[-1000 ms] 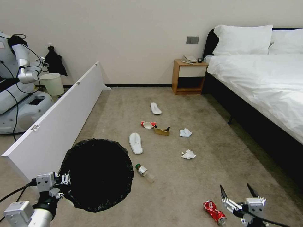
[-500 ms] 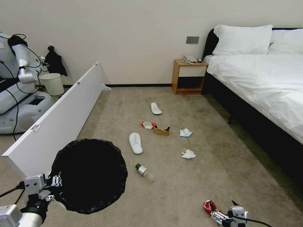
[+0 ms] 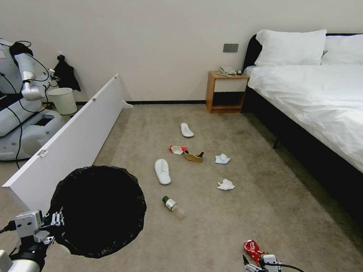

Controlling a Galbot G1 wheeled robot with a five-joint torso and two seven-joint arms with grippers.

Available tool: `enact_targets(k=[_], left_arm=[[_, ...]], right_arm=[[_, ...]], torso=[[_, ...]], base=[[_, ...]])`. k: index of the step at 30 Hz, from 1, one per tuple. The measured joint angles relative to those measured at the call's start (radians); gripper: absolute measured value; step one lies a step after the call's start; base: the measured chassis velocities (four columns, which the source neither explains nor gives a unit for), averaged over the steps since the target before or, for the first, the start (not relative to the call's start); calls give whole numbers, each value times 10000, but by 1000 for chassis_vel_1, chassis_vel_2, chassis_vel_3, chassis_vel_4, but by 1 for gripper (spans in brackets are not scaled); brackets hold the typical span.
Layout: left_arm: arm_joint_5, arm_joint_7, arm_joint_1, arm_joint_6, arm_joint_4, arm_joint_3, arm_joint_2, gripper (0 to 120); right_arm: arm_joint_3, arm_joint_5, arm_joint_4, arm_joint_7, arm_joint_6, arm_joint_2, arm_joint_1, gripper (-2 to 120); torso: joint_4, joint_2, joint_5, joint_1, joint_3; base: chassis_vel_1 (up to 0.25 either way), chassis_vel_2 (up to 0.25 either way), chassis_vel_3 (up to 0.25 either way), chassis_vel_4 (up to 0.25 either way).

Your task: Pick up the trash bin, then pick up the garbage from the floor and place it into the trash bin.

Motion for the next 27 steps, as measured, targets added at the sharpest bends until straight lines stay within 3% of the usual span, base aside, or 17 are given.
enact_targets(k=[27], left_arm=[[-6, -4, 157, 5, -162, -172, -25, 2]], right_arm=[[-23, -56, -2455, -344, 179, 237, 1610, 100]], torso=[[0, 0, 1, 0, 0]], base=[[0, 0, 0, 0]])
